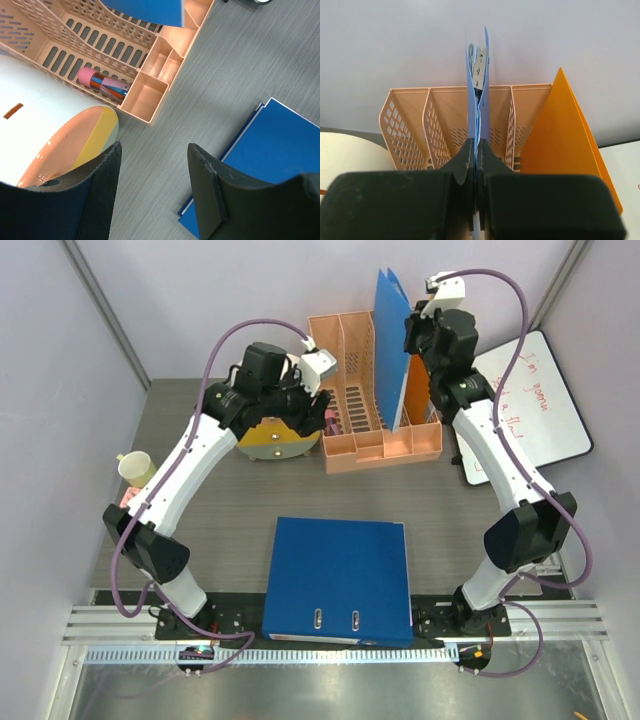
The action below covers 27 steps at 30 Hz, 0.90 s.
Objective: Organize the desk
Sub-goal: Place the folder in the storage box.
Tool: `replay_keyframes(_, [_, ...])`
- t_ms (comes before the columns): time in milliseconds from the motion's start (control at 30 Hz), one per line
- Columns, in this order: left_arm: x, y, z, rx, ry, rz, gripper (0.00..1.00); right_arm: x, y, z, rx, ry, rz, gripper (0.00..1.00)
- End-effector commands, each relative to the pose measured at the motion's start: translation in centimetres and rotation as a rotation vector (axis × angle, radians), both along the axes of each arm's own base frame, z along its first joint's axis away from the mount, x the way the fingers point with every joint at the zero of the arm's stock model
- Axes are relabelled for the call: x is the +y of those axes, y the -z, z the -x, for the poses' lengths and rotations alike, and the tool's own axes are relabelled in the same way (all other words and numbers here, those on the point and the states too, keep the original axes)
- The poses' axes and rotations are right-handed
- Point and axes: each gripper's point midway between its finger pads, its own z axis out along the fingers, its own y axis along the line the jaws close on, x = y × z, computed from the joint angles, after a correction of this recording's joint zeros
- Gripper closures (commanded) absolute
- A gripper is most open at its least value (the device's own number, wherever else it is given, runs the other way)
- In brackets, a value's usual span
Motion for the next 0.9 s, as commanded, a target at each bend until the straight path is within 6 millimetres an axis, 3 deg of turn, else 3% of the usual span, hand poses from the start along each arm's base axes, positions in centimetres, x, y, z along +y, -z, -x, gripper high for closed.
replay_keyframes(0, [0.3, -1.9, 0.0, -0.061, -0.003, 0.029, 0.44, 0.7, -7.9, 1.0, -0.289, -0.038, -0.075, 0.99])
replay_keyframes(267, [0.1, -1.0, -0.2, -0.044, 0.002, 0.022, 0.44, 0.2, -5.5, 0.8, -0.349, 0.028, -0.062, 0.99])
replay_keyframes(367, [-1.6, -0.4, 0.2, 0.014, 0.039, 0.073, 0.44, -0.2, -4.8, 0.6, -0.354, 0.054, -0.059, 0.99])
replay_keyframes(400, [-2.6, 0.7, 0.3, 0.041, 0.053, 0.059, 0.44, -0.5, -4.6, 0.5, -0.355, 0.07, -0.061, 0.99])
replay_keyframes(533, [-3.8, 2.5, -0.3, 0.084, 0.044, 0.042, 0.46, -1.0, -3.7, 0.3, -0.372, 0.106, -0.059, 0.99])
replay_keyframes(867, [-3.5, 3.1, -0.6, 0.077, 0.032, 0.021, 0.46, -1.0, -3.2, -1.1, -0.378, 0.134, -0.043, 0.99])
